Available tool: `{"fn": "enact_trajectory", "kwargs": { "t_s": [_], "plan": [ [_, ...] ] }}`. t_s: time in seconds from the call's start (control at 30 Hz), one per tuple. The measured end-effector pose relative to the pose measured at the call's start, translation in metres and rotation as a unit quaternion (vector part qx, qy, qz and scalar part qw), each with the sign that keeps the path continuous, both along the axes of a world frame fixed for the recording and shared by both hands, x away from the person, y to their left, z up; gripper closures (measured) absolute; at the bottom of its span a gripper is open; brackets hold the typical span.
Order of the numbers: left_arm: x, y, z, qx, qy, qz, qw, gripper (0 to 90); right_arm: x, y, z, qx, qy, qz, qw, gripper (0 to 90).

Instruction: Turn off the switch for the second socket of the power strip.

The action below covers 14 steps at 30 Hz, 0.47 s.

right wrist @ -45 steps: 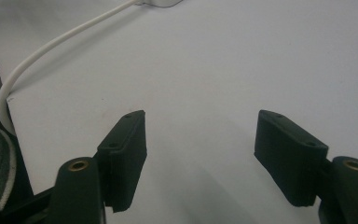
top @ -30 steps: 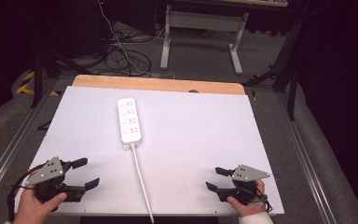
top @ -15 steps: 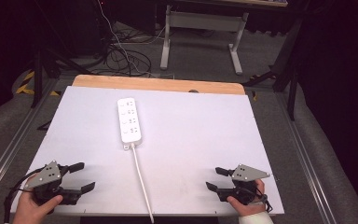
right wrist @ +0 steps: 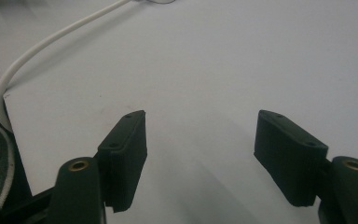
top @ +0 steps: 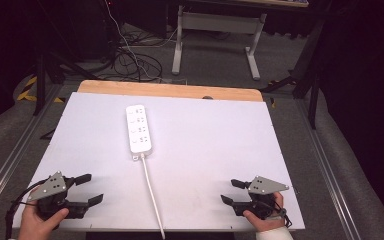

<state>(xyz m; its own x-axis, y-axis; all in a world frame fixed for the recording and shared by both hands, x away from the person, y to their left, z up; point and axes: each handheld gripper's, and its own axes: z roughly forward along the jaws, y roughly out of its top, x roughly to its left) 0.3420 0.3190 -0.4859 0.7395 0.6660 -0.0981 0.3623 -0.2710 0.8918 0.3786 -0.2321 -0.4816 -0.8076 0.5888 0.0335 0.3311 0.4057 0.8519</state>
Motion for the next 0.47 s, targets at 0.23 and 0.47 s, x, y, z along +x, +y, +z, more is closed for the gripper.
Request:
{"fn": "enact_trajectory", "kwargs": {
  "t_s": [0.23,0.47],
  "plan": [
    [-0.0018,0.0004,0.002,0.01,-0.009,0.006,0.9999,17.8,0.0001,0.0003,-0.0003,-0.002,0.001,-0.002,1.0,35.1],
    [-0.002,-0.0012,0.0017,0.018,-0.016,0.005,0.9997,16.8,0.0003,0.0005,-0.0002,-0.002,0.001,-0.002,1.0,35.2]
  ]
}}
